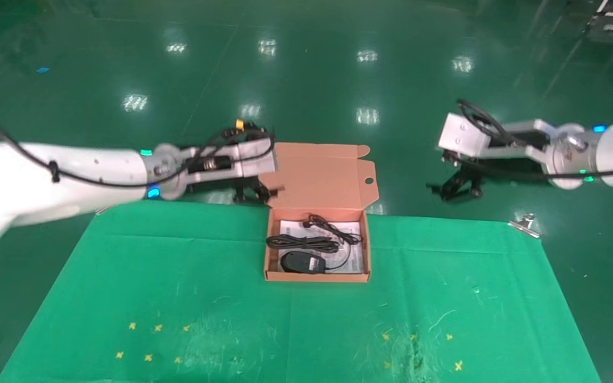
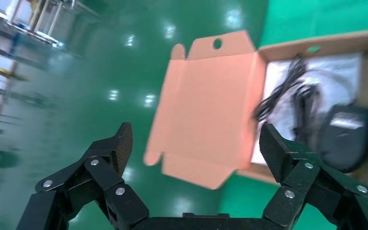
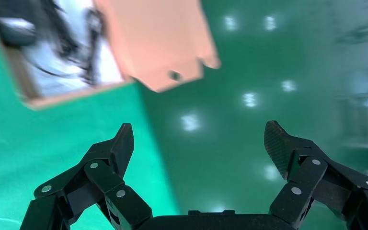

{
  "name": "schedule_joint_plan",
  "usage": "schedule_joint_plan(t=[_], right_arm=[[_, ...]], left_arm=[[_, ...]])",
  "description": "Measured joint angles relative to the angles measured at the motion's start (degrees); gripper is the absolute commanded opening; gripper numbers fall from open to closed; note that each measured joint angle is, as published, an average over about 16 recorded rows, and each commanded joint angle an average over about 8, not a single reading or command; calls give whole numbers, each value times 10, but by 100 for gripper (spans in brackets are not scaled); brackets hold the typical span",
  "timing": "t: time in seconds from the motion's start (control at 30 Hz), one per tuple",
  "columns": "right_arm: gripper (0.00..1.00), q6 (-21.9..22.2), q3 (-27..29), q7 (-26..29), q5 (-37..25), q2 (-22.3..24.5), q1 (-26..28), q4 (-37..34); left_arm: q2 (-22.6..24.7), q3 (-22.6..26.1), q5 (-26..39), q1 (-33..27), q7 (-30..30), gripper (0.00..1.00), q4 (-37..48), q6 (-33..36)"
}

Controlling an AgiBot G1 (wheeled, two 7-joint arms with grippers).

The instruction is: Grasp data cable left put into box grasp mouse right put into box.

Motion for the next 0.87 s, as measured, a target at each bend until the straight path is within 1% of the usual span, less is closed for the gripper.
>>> schedule_joint_plan(t=[0.63,0.87], right_arm=[[100,-129,157,-28,184,45,-139,59],[100,-153,186,-33,219,53,-165,70]], left_arm=[[-105,-147,-140,110,-69,100,-99,166],[-125,-174,-166,130,-81,100,-117,196]])
